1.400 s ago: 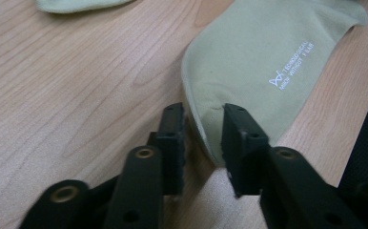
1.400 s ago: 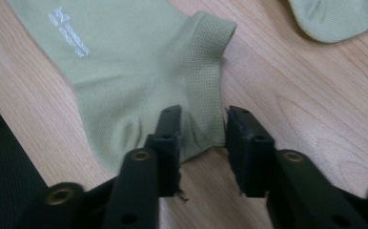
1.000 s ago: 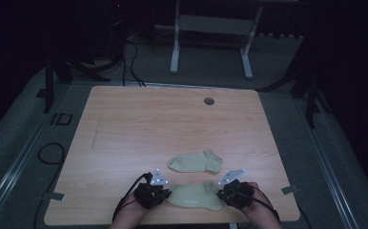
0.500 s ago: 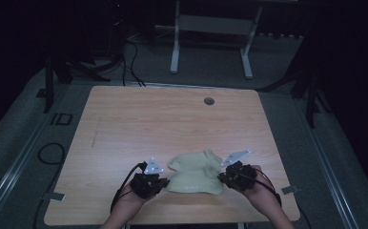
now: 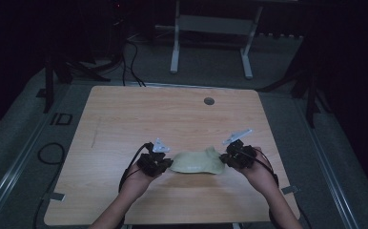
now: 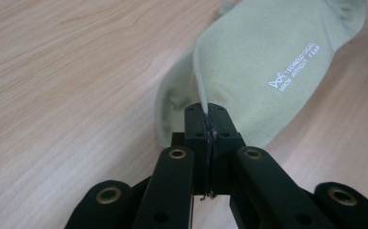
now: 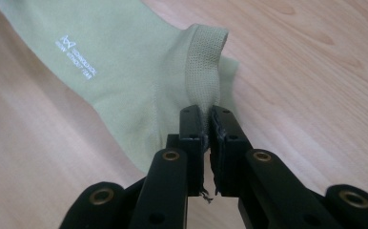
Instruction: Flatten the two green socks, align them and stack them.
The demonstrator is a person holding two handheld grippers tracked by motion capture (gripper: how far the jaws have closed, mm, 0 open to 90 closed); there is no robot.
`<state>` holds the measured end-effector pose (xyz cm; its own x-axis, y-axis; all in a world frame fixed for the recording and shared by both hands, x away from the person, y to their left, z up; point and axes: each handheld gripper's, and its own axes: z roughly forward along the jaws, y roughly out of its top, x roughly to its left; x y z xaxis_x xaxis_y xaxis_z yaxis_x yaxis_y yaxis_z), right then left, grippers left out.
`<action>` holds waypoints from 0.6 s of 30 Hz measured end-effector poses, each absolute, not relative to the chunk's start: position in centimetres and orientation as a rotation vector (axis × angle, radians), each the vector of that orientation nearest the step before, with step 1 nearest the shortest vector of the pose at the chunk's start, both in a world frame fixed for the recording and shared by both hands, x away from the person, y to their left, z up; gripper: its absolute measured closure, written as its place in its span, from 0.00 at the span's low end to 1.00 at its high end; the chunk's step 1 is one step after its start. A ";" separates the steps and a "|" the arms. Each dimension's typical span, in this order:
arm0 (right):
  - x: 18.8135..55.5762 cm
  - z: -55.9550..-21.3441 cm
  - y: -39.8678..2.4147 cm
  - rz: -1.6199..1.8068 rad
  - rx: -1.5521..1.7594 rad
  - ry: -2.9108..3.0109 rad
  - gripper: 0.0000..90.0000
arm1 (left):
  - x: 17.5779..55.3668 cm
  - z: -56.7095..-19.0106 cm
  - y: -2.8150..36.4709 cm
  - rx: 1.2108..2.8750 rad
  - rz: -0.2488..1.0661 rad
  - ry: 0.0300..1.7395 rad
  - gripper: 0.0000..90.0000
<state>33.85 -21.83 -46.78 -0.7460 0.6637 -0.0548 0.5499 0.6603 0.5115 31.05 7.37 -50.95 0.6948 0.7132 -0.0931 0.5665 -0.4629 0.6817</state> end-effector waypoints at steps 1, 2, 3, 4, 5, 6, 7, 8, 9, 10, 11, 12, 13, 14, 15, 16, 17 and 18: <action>34.2 -46.8 -21.9 0.699 0.998 2.640 0.93 | 31.2 -51.1 7.3 2.197 0.268 0.976 0.98; 34.4 -46.9 -22.0 0.703 1.008 2.638 0.93 | 31.5 -51.3 7.1 2.204 0.282 0.979 0.99; 34.8 -47.1 -22.1 0.701 1.023 2.636 0.93 | 31.6 -51.5 7.0 2.206 0.290 0.981 0.98; 35.0 -47.4 -22.2 0.712 1.036 2.637 0.93 | 31.8 -51.7 6.9 2.210 0.282 0.979 0.98; 35.3 -47.6 -22.3 0.719 1.047 2.635 0.93 | 32.0 -51.9 6.9 2.208 0.274 0.988 0.98; 35.5 -47.9 -22.4 0.710 1.063 2.636 0.93 | 32.2 -52.1 6.8 2.214 0.276 0.994 0.98; 35.7 -48.3 -22.4 0.710 1.071 2.635 0.93 | 32.4 -52.3 6.8 2.219 0.271 0.995 0.98; 35.9 -48.6 -22.4 0.710 1.073 2.635 0.93 | 32.6 -52.6 6.8 2.220 0.272 1.006 0.98; 36.1 -49.2 -22.4 0.696 1.090 2.642 0.93 | 32.7 -52.8 6.7 2.220 0.271 1.010 0.98; 36.2 -49.4 -22.4 0.694 1.098 2.644 0.93 | 32.8 -53.0 6.7 2.228 0.273 1.012 0.98; 36.3 -49.8 -22.4 0.694 1.105 2.648 0.93 | 32.9 -53.1 6.7 2.225 0.272 1.017 0.98; 36.4 -50.1 -22.3 0.688 1.110 2.652 0.93 | 33.0 -53.3 6.7 2.225 0.264 1.020 0.98; 36.5 -50.3 -22.3 0.682 1.112 2.649 0.93 | 33.1 -53.5 6.7 2.232 0.258 1.023 0.98; 36.6 -50.5 -22.2 0.677 1.117 2.653 0.93 | 33.1 -53.6 6.7 2.229 0.269 1.030 0.98; 36.8 -50.6 -22.2 0.679 1.123 2.655 0.93 | 33.3 -53.8 6.8 2.228 0.258 1.036 0.98; 36.9 -50.7 -22.2 0.676 1.124 2.656 0.93 | 33.4 -54.0 6.7 2.224 0.242 1.044 0.98; 37.0 -50.9 -22.1 0.666 1.124 2.655 0.93 | 33.4 -54.2 6.7 2.230 0.244 1.047 0.98; 37.1 -50.9 -22.0 0.663 1.132 2.656 0.93 | 33.5 -54.3 6.6 2.236 0.242 1.048 0.98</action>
<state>37.10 -22.03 -50.94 -0.6942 0.7197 0.0095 0.6398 0.6109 0.4663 33.51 6.63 -54.35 0.6639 0.7408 -0.1021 0.6213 -0.4703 0.6268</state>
